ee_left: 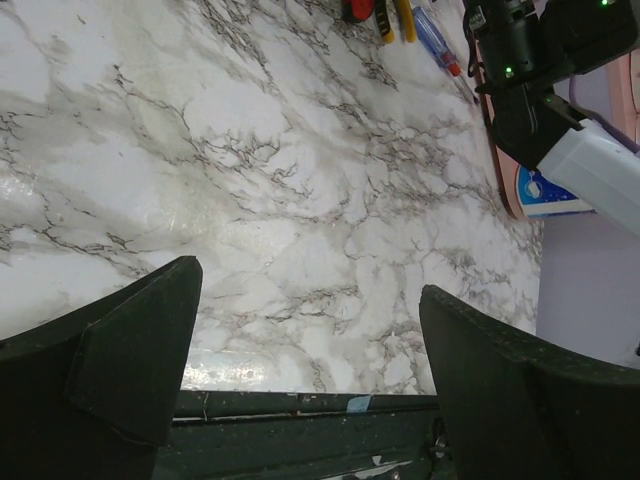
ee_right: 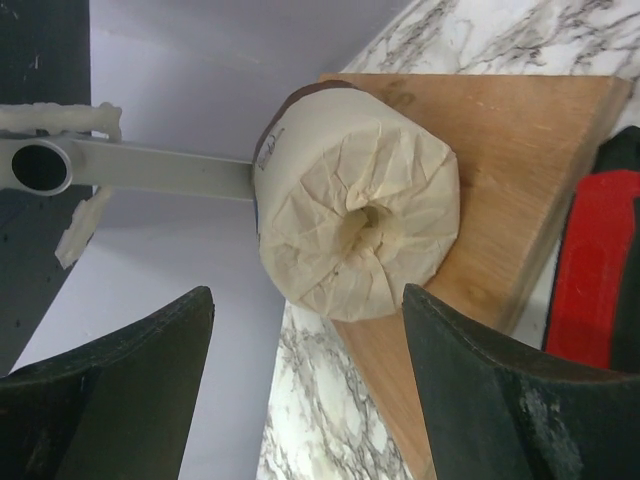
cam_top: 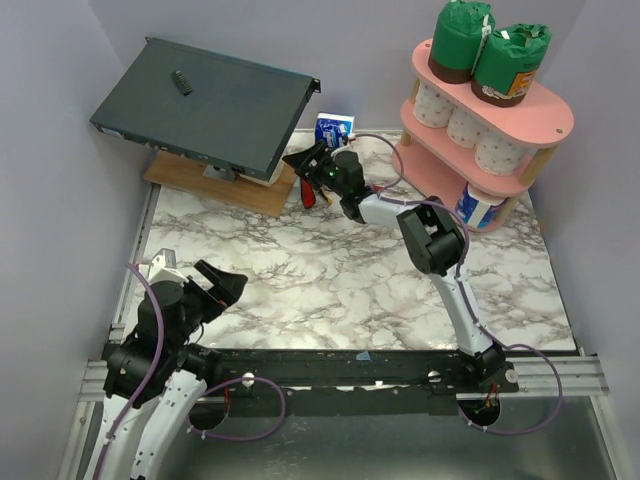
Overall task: Place and organize the paper towels onto the shelf
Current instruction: Pick up the paper towel from the center of the board.
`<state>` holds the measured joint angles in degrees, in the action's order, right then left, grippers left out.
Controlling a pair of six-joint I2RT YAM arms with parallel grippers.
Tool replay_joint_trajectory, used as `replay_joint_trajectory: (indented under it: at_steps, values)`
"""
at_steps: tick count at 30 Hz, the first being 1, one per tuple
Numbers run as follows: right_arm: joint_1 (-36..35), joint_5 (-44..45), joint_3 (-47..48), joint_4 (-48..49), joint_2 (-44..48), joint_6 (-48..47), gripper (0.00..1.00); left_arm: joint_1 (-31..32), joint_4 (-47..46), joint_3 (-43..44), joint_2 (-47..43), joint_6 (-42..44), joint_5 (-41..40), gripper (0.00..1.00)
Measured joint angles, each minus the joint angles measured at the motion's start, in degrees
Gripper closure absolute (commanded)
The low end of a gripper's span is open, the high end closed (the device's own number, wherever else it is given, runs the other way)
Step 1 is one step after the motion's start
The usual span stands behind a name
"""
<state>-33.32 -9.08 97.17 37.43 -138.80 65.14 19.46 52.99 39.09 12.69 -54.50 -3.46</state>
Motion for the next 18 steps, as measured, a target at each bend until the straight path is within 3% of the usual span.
replay_joint_trajectory:
  at_steps: [13, 18]
  values:
    - [-2.62, -0.83, 18.45, -4.09, -10.43, 2.34, 0.12, 0.00, 0.52, -0.07, -0.37, -0.46, -0.83, 0.06]
    - [-3.45, -0.81, 21.31, -7.23, -11.80, 2.32, 0.08, -0.02, 0.83, -0.15, -0.37, -0.42, -0.83, 0.06]
